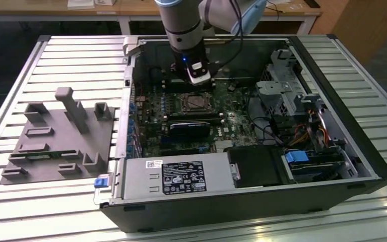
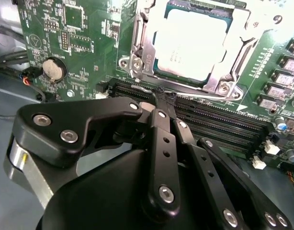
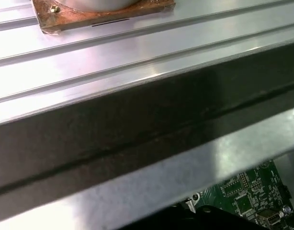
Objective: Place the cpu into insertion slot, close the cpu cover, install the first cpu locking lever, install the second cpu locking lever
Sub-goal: 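Install the first cpu locking lever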
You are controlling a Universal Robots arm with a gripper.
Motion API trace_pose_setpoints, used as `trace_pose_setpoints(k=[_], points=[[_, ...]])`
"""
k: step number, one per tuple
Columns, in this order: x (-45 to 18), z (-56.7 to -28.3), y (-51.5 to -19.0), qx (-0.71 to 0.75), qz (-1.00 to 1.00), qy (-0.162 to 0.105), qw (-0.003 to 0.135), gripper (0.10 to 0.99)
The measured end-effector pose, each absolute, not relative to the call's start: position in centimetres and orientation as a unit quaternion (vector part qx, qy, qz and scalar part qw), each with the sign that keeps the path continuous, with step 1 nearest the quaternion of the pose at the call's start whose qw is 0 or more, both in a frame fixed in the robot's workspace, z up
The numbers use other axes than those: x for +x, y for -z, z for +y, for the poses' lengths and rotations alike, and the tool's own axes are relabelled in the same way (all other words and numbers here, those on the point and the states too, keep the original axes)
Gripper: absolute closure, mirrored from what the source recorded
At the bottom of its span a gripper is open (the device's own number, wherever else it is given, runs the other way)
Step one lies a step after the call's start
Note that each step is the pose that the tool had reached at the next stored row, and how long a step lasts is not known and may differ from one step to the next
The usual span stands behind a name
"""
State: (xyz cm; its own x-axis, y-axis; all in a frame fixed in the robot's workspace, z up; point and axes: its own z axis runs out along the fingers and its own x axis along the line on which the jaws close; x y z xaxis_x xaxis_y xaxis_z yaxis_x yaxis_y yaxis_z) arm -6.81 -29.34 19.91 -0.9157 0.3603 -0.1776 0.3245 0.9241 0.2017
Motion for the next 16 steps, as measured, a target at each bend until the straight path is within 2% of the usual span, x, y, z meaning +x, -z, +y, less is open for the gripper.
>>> trace_pose_setpoints(k=[16], points=[[-6.82,-29.30,-19.14,0.191,0.972,-0.070,0.117,0.984]])
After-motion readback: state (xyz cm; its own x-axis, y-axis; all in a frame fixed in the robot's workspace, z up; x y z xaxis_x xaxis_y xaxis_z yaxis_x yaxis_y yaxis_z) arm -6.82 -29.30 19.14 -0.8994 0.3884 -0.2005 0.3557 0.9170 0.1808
